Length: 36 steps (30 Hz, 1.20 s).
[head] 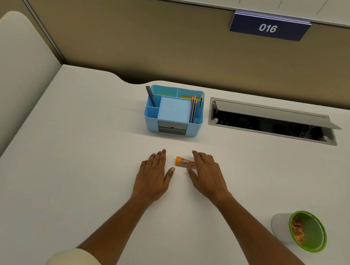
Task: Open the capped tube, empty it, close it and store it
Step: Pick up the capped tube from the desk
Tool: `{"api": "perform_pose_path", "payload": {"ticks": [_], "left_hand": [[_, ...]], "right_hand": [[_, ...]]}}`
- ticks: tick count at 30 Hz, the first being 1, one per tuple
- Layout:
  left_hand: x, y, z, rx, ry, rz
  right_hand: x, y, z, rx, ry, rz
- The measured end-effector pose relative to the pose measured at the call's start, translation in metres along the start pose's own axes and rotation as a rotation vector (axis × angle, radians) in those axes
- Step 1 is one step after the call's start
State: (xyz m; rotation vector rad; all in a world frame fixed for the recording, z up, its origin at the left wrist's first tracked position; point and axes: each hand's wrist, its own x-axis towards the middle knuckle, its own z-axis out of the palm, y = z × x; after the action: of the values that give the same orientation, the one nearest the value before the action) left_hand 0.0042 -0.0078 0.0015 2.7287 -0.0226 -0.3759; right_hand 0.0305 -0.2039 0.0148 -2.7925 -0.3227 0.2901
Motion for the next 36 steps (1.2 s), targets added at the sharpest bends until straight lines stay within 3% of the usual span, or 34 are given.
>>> {"api": "perform_pose_path", "payload": {"ticks": [11,19,27,31,36], "left_hand": [[-0.002,0.017,-0.032,-0.272,0.235,-0.077],[-0.005,0.049,-0.059,-0.864,0.160,-0.248],[-0.037,0.116,-0.107,-1.196,0.098,-0.124],[-0.059,0.145,-0.118,-1.120,0.116,0.069],[-0.083,0.176,-0.110,-1.096,0.058,0.140]], "right_hand": [[-0.001,-0.003,0.003,-0.039,0.074,0.017],[-0.030,-0.015,-0.048,0.176,0.316,0.000],[-0.088,-0.017,-0.116,0.260,0.476,-0.038],[-0.122,-0.007,-0.148,0.232,0.551,-0.061],[-0.164,0.015,-0.168,0.204,0.564,-0.045]]}}
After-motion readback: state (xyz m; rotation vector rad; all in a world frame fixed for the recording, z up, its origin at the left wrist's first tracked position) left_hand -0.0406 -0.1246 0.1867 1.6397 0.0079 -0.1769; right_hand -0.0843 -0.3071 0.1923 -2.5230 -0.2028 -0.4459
